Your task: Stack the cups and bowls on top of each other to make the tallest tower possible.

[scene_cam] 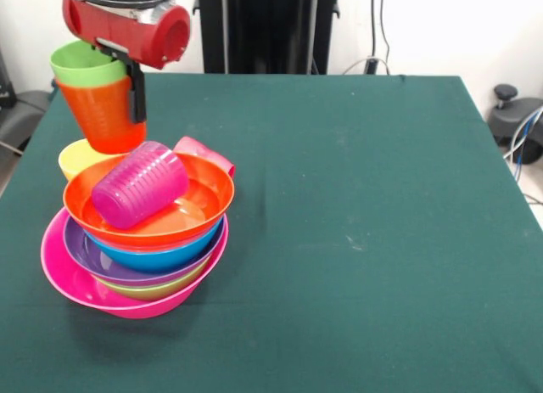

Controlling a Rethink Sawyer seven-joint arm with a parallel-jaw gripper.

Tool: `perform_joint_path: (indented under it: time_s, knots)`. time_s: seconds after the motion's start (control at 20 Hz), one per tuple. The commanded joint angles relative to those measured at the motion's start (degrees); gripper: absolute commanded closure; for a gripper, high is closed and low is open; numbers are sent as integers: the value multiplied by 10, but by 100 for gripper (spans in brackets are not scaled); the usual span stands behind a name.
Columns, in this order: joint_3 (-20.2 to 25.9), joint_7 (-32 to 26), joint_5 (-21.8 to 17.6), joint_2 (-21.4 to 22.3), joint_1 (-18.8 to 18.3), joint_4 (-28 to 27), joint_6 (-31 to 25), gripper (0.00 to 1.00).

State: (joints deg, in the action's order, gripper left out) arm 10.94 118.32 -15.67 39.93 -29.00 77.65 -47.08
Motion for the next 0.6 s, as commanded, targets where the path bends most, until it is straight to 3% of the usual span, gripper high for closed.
perform_joint_path:
  time_s: [0.05,0.3,0.6]
  knots:
    - [16,39,8,-42,44,-31,-39,100]
    - [3,64,12,-57,70,-50,-40,100]
    - [-8,53,27,-48,76,-54,-58,100]
